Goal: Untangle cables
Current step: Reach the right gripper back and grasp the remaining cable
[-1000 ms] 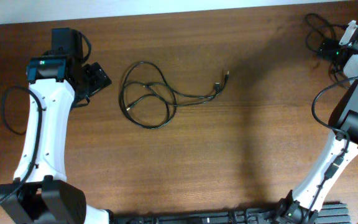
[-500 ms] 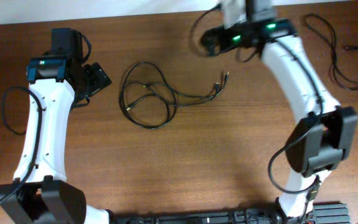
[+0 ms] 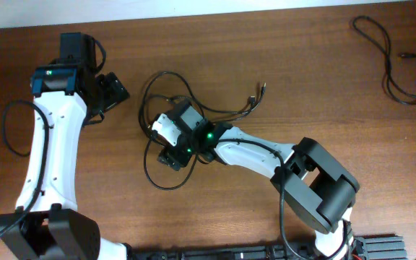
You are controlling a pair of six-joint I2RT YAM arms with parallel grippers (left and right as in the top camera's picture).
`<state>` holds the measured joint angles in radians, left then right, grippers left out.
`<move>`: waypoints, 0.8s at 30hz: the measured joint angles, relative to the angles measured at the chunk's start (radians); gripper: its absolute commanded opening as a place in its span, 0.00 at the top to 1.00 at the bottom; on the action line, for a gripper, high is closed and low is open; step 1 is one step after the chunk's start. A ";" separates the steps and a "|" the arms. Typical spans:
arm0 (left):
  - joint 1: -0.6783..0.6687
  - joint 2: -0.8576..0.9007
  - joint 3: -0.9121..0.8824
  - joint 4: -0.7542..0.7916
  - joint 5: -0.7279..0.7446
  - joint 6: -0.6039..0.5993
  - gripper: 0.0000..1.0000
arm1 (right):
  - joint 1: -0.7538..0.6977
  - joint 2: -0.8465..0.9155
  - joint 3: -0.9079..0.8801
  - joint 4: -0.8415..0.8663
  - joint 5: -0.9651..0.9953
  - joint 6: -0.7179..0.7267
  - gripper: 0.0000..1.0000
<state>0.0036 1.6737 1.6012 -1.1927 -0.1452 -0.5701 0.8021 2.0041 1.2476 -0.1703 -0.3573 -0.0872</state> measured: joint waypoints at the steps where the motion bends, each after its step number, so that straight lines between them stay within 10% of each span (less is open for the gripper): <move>1: 0.000 0.000 0.000 0.000 0.000 0.000 0.01 | 0.000 0.000 -0.015 0.054 0.000 0.000 0.40; 6: 0.000 0.000 0.000 0.000 0.000 0.000 0.01 | 0.000 0.077 -0.021 0.150 0.001 0.002 0.58; 10: 0.000 0.000 0.000 0.000 0.000 0.000 0.01 | 0.000 0.083 -0.022 0.165 0.041 0.000 0.96; 17: 0.000 0.000 0.000 0.000 0.000 0.000 0.01 | -0.024 0.048 -0.024 0.146 0.046 0.001 0.96; 24: 0.000 0.000 0.000 0.001 0.000 0.000 0.01 | -0.325 -0.496 -0.027 -0.068 0.053 0.001 0.96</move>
<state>0.0036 1.6741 1.6012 -1.1919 -0.1452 -0.5701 0.4767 1.5078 1.2201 -0.2382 -0.3038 -0.0860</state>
